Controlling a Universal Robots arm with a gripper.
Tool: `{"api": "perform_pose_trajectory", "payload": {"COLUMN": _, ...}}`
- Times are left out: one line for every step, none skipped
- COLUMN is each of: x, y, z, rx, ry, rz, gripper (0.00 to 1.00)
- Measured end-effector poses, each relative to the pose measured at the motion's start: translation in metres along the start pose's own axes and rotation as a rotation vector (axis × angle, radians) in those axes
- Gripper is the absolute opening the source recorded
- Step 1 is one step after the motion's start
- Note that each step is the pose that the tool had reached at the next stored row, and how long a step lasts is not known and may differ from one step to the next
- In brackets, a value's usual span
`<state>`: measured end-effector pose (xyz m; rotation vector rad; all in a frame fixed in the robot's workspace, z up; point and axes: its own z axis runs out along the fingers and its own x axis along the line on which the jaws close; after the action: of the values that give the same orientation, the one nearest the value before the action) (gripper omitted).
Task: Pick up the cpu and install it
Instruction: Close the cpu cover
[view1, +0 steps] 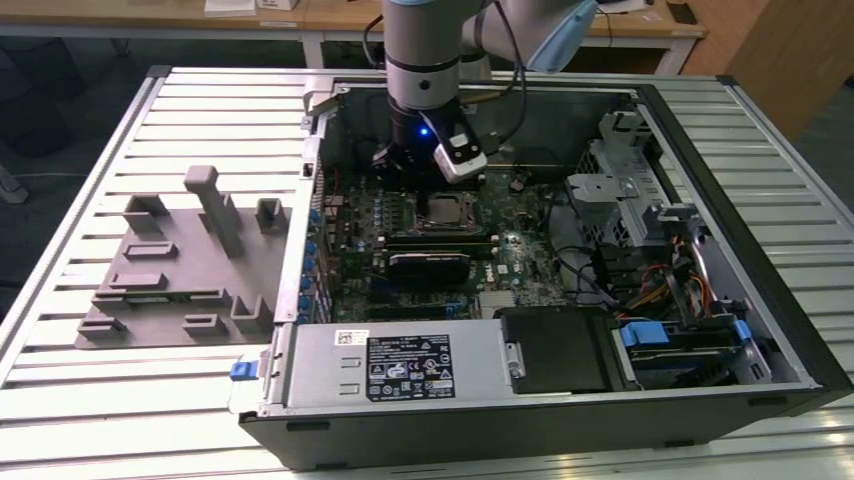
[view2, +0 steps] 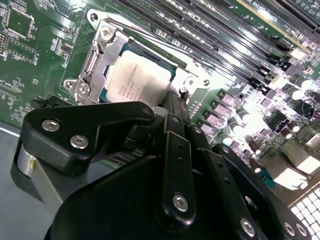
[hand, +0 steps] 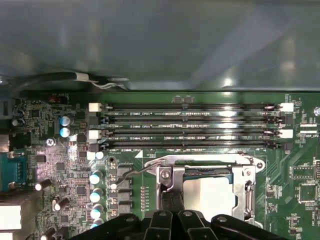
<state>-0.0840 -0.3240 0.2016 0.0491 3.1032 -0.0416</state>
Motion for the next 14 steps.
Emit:
{"api": "perform_pose_trajectory", "payload": {"x": 0.0003, "y": -0.0001, "z": 0.0000, "rx": -0.0007, "ry": -0.0006, "rz": 0.000, "gripper": 0.11}}
{"api": "perform_pose_trajectory", "payload": {"x": 0.0005, "y": 0.0000, "z": 0.0000, "rx": -0.0015, "ry": -0.0012, "rz": 0.000, "gripper": 0.11}}
{"api": "perform_pose_trajectory", "payload": {"x": 0.0005, "y": 0.0000, "z": 0.0001, "rx": -0.0023, "ry": -0.0019, "rz": 0.000, "gripper": 0.11}}
{"api": "perform_pose_trajectory", "payload": {"x": 0.0005, "y": -0.0001, "z": 0.0001, "rx": -0.0030, "ry": -0.0027, "rz": 0.000, "gripper": 0.11}}
{"api": "perform_pose_trajectory", "payload": {"x": 0.0005, "y": 0.0000, "z": 0.0001, "rx": -0.0032, "ry": -0.0036, "rz": 0.000, "gripper": 0.11}}
{"api": "perform_pose_trajectory", "payload": {"x": 0.0005, "y": 0.0000, "z": 0.0002, "rx": -0.0034, "ry": -0.0044, "rz": 0.000, "gripper": 0.11}}
{"api": "perform_pose_trajectory", "payload": {"x": 0.0005, "y": 0.0000, "z": 0.0003, "rx": -0.0036, "ry": -0.0050, "rz": 0.000, "gripper": 0.11}}
{"api": "perform_pose_trajectory", "payload": {"x": 0.0006, "y": -0.0001, "z": 0.0005, "rx": -0.0038, "ry": -0.0055, "rz": 0.000, "gripper": 0.11}}
{"api": "perform_pose_trajectory", "payload": {"x": 0.0006, "y": -0.0001, "z": 0.0008, "rx": -0.0040, "ry": -0.0057, "rz": 0.000, "gripper": 0.11}}
{"api": "perform_pose_trajectory", "payload": {"x": 0.0006, "y": -0.0001, "z": 0.0010, "rx": -0.0042, "ry": -0.0058, "rz": 0.000, "gripper": 0.11}}
{"api": "perform_pose_trajectory", "payload": {"x": 0.0006, "y": 0.0000, "z": 0.0014, "rx": -0.0046, "ry": -0.0059, "rz": 0.000, "gripper": 0.11}}
{"api": "perform_pose_trajectory", "payload": {"x": 0.0006, "y": 0.0000, "z": 0.0016, "rx": -0.0048, "ry": -0.0059, "rz": 0.000, "gripper": 0.11}}
{"api": "perform_pose_trajectory", "payload": {"x": 0.0006, "y": 0.0000, "z": 0.0019, "rx": -0.0048, "ry": -0.0059, "rz": 0.000, "gripper": 0.11}}
{"api": "perform_pose_trajectory", "payload": {"x": 0.0006, "y": 0.0000, "z": 0.0022, "rx": -0.0049, "ry": -0.0059, "rz": 0.000, "gripper": 0.11}}
